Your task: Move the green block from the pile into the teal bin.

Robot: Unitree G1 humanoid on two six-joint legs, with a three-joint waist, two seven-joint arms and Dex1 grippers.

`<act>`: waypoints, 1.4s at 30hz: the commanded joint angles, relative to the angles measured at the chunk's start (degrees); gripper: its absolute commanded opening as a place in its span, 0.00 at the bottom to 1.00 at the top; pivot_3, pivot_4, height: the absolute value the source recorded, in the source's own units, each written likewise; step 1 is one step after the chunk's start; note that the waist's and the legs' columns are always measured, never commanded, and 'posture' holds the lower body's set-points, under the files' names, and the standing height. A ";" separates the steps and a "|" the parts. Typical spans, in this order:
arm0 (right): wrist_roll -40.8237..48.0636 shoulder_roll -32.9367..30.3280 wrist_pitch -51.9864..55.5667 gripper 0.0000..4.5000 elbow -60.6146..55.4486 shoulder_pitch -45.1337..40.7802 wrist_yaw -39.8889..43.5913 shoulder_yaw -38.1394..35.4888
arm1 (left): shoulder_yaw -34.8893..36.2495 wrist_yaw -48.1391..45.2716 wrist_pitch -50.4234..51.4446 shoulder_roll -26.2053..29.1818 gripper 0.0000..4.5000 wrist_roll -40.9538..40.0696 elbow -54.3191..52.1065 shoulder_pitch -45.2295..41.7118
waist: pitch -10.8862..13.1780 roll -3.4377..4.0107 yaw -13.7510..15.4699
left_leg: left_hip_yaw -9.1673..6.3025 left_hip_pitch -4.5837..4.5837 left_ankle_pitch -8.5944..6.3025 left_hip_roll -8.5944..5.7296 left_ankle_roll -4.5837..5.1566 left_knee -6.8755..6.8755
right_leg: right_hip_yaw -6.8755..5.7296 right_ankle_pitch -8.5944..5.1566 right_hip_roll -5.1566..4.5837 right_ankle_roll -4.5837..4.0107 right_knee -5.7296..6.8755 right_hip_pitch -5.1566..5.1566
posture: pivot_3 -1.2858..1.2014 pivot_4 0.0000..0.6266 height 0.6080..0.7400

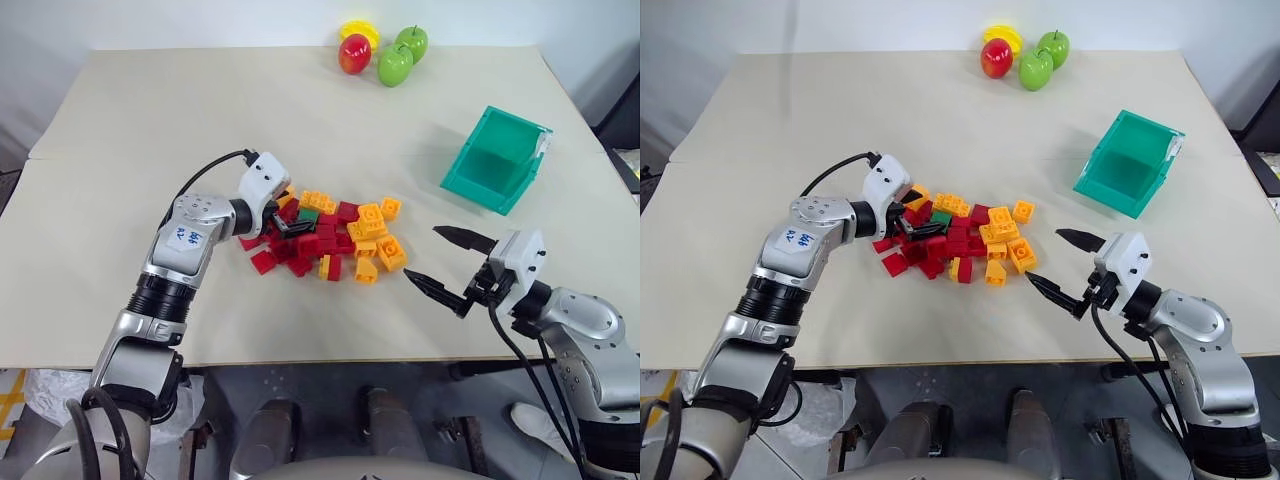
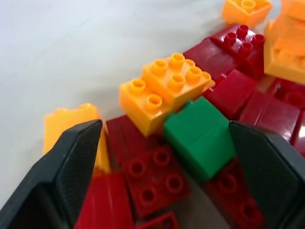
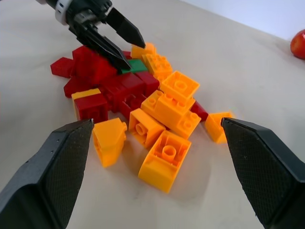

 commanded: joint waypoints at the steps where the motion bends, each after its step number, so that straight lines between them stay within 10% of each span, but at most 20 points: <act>1: 0.93 0.25 -0.83 1.00 -2.53 -0.29 -0.68 -1.20 | -3.96 -2.53 3.44 1.96 1.00 2.85 0.08 1.00 | -0.01 0.01 0.03 | 0.00 0.04 0.00 0.00 0.00 0.01 | 0.00 0.00 0.00 0.00 0.01 0.03 | 0.52 0.24 1.00; 14: 1.02 -0.34 -0.94 1.00 -0.87 -3.07 0.56 -0.76 | -6.33 -3.61 4.48 -1.64 1.00 4.03 5.11 -2.70 | -0.06 0.10 0.29 | -0.04 0.07 0.07 -0.03 0.05 0.07 | 0.05 0.01 -0.07 0.01 0.00 0.07 | 0.52 0.24 1.00; 23: 0.76 -0.30 -1.18 1.00 -0.86 -2.78 0.57 -1.33 | -3.07 -4.42 2.05 -2.44 0.52 2.68 5.98 -3.49 | -0.06 0.10 -0.05 | 0.01 0.10 0.10 -0.03 -0.01 0.06 | 0.07 0.00 -0.03 0.01 0.03 0.04 | 0.52 0.24 1.00; 30: 1.10 -0.92 -1.06 1.00 -1.69 -0.83 0.37 -3.24 | 5.95 -14.71 -3.15 -0.34 0.52 -6.95 3.94 -7.49 | -0.04 0.09 0.03 | -0.01 -0.13 0.10 -0.01 -0.01 0.05 | 0.05 0.00 -0.03 0.00 0.15 -0.16 | 0.52 0.24 1.00; 42: 2.13 -3.97 0.09 1.00 -3.09 5.07 0.33 -11.52 | -6.68 -31.49 -18.58 -10.99 0.52 -5.92 6.67 -10.31 | -0.03 0.08 0.31 | 0.03 -0.23 -0.03 -0.13 0.22 0.04 | -0.01 0.08 -0.08 0.15 -0.30 -0.01 | 0.52 0.24 1.00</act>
